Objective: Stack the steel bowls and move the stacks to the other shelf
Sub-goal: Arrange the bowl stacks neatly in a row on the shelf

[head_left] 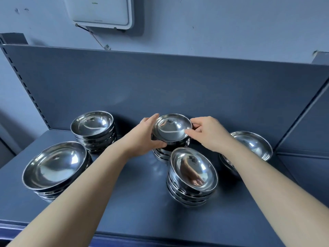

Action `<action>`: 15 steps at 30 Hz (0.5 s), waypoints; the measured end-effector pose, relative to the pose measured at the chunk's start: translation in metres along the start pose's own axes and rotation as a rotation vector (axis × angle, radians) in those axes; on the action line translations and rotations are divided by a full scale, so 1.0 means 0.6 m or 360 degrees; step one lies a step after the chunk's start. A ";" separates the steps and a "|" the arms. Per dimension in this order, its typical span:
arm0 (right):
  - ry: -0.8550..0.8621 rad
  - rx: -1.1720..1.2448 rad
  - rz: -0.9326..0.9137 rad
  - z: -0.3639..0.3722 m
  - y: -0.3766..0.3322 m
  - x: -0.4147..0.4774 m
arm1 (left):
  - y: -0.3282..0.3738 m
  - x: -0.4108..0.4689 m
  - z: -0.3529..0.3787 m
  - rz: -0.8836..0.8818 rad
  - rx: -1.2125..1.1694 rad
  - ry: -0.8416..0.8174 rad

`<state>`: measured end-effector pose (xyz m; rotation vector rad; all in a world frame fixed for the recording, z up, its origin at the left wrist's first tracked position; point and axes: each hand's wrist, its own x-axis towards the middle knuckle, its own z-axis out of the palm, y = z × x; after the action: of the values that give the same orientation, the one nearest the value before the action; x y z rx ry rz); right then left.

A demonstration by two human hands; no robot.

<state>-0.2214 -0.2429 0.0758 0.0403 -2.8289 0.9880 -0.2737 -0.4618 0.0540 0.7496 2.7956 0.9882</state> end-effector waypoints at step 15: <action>-0.0112 -0.0009 0.0039 0.015 0.021 -0.006 | -0.019 -0.015 0.014 -0.0013 -0.0028 -0.0056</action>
<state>-0.2201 -0.2385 0.0606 0.0408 -2.9023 1.0028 -0.2687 -0.4688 0.0399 0.7451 2.7545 0.9870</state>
